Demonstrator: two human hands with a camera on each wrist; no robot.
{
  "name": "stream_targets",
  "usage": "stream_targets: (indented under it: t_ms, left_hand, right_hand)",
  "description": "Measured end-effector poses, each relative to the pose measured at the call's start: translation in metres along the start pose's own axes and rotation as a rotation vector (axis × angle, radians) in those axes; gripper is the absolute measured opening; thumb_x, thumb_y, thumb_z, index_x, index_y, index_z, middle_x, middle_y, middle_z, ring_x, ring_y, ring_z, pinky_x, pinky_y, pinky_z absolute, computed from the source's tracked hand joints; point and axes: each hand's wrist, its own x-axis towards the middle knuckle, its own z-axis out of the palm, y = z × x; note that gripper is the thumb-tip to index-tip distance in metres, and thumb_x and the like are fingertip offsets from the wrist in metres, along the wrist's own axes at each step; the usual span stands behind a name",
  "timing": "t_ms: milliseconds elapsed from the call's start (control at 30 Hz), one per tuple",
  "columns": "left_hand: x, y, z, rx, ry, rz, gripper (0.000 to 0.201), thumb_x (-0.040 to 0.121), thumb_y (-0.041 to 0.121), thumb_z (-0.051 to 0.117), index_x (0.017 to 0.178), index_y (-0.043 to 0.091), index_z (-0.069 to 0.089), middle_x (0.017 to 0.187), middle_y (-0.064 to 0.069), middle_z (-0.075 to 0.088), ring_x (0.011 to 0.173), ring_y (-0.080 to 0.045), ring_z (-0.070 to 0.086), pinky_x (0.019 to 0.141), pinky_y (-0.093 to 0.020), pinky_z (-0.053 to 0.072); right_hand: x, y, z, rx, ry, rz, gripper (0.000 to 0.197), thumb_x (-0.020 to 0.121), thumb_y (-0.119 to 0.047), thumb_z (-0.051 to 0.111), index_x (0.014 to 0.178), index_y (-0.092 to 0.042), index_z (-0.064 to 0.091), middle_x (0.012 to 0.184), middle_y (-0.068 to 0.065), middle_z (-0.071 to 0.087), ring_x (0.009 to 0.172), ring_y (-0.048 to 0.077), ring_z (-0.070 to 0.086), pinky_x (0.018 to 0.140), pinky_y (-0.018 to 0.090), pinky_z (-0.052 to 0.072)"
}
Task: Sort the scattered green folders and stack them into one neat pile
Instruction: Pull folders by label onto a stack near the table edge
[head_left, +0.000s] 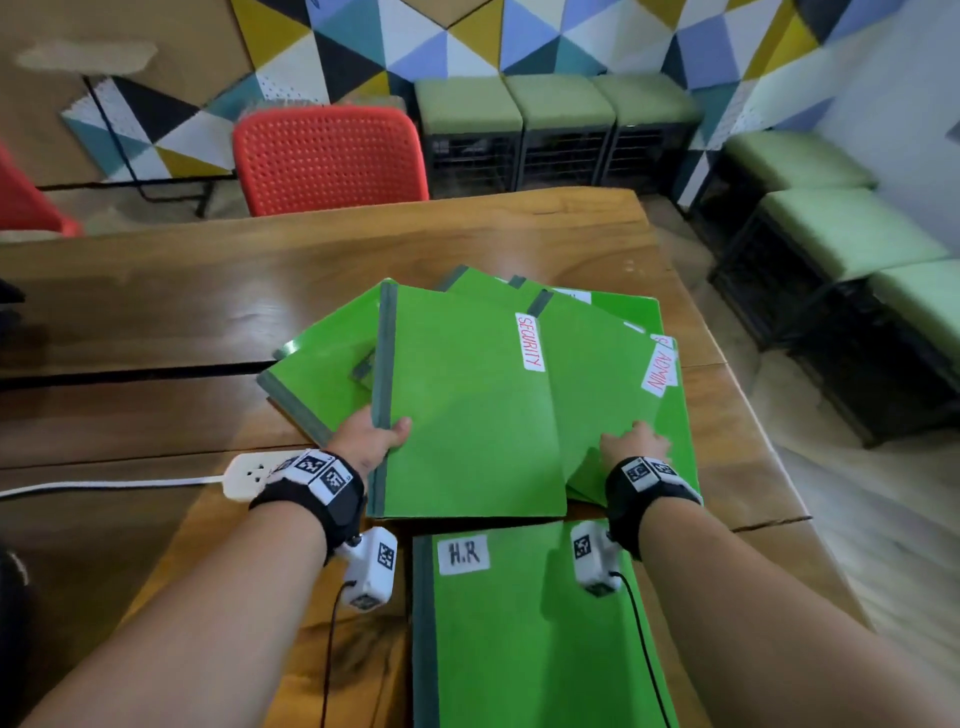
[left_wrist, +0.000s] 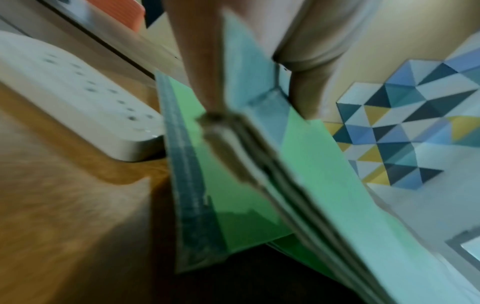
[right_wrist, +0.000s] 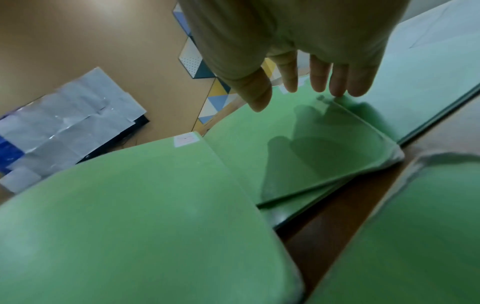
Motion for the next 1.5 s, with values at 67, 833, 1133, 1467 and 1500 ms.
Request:
stream_targets:
  t_ms: [67, 833, 1133, 1467, 1500]
  left_hand:
    - [0.019, 0.012, 0.015, 0.071, -0.037, 0.020, 0.021, 0.088, 0.028, 0.068, 0.094, 0.011, 0.056, 0.079, -0.004, 0.052, 0.089, -0.026, 0.051, 0.083, -0.036, 0.041]
    - [0.066, 0.064, 0.059, 0.104, -0.132, 0.134, 0.068, 0.087, 0.014, 0.068, 0.146, 0.010, 0.033, 0.128, -0.013, 0.055, 0.122, -0.033, 0.051, 0.108, -0.050, 0.040]
    - [0.106, 0.065, 0.037, 0.680, 0.003, 0.244, 0.035, 0.099, 0.022, 0.047, 0.130, 0.007, 0.056, 0.129, -0.018, 0.059, 0.103, -0.032, 0.058, 0.088, -0.037, 0.047]
    - [0.147, 0.045, -0.004, 1.004, 0.170, 0.056, 0.108, 0.069, 0.054, 0.078, 0.151, 0.015, 0.019, 0.146, -0.021, 0.035, 0.133, -0.042, 0.037, 0.106, -0.054, 0.039]
    - [0.145, 0.047, -0.004, 1.014, 0.188, 0.066, 0.108, 0.065, 0.055, 0.080, 0.148, 0.015, 0.025, 0.139, -0.021, 0.040, 0.128, -0.041, 0.042, 0.102, -0.053, 0.043]
  right_hand:
    - [0.011, 0.001, -0.001, 0.004, -0.004, 0.004, 0.048, 0.090, -0.024, 0.056, 0.133, -0.007, 0.046, 0.131, 0.021, 0.045, 0.117, 0.039, 0.050, 0.098, 0.049, 0.045]
    - [0.044, -0.019, 0.003, 0.470, -0.219, -0.025, 0.087, 0.084, -0.027, 0.070, 0.151, -0.013, 0.016, 0.150, 0.016, 0.035, 0.134, 0.034, 0.041, 0.107, 0.052, 0.039]
    - [0.037, -0.034, 0.025, 0.411, -0.218, 0.044, 0.067, 0.089, -0.017, 0.061, 0.146, -0.003, 0.029, 0.137, 0.017, 0.051, 0.118, 0.034, 0.057, 0.098, 0.048, 0.049]
    - [0.041, -0.040, 0.027, 0.435, -0.145, -0.008, 0.057, 0.094, -0.003, 0.048, 0.147, -0.005, 0.026, 0.140, 0.016, 0.046, 0.111, 0.026, 0.054, 0.083, 0.028, 0.045]
    - [0.040, -0.043, 0.027, 0.452, -0.146, -0.024, 0.057, 0.095, -0.003, 0.047, 0.148, -0.006, 0.026, 0.142, 0.015, 0.045, 0.112, 0.025, 0.053, 0.081, 0.027, 0.043]
